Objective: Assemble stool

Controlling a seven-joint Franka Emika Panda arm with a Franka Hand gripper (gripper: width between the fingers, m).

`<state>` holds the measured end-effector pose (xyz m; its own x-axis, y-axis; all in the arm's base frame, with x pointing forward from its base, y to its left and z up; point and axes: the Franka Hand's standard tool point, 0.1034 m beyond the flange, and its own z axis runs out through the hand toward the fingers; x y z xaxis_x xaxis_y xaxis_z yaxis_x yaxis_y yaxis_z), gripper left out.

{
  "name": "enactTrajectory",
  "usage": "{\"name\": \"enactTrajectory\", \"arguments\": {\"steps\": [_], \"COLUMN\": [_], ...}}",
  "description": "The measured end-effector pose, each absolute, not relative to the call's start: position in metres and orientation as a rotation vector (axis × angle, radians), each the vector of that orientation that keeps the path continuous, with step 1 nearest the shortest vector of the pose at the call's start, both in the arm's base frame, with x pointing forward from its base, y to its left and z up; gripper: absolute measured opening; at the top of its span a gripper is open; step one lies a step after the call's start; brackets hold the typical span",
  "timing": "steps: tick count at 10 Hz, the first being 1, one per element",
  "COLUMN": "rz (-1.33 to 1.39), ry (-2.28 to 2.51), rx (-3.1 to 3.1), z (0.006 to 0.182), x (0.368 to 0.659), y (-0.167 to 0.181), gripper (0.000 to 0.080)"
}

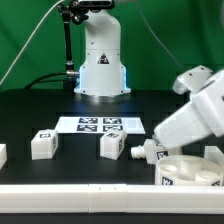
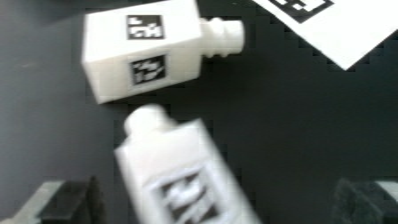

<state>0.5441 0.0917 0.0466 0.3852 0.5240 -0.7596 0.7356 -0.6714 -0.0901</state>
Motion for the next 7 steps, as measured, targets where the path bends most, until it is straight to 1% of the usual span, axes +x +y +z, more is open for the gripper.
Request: {"name": "enactTrajectory", "arguments": {"steps": [1,6,7], "rz": [-1.157,-1.16,-1.15], "ry": [1.117,1.175,1.186], "rx": [2.389,2.384,2.386], "z": [0.051,0.047,0.038], "x": [0.547,0.551,0.547], "y": [0.091,0.089,0.088], "gripper": [0.0649,0.0649,0.0649]}}
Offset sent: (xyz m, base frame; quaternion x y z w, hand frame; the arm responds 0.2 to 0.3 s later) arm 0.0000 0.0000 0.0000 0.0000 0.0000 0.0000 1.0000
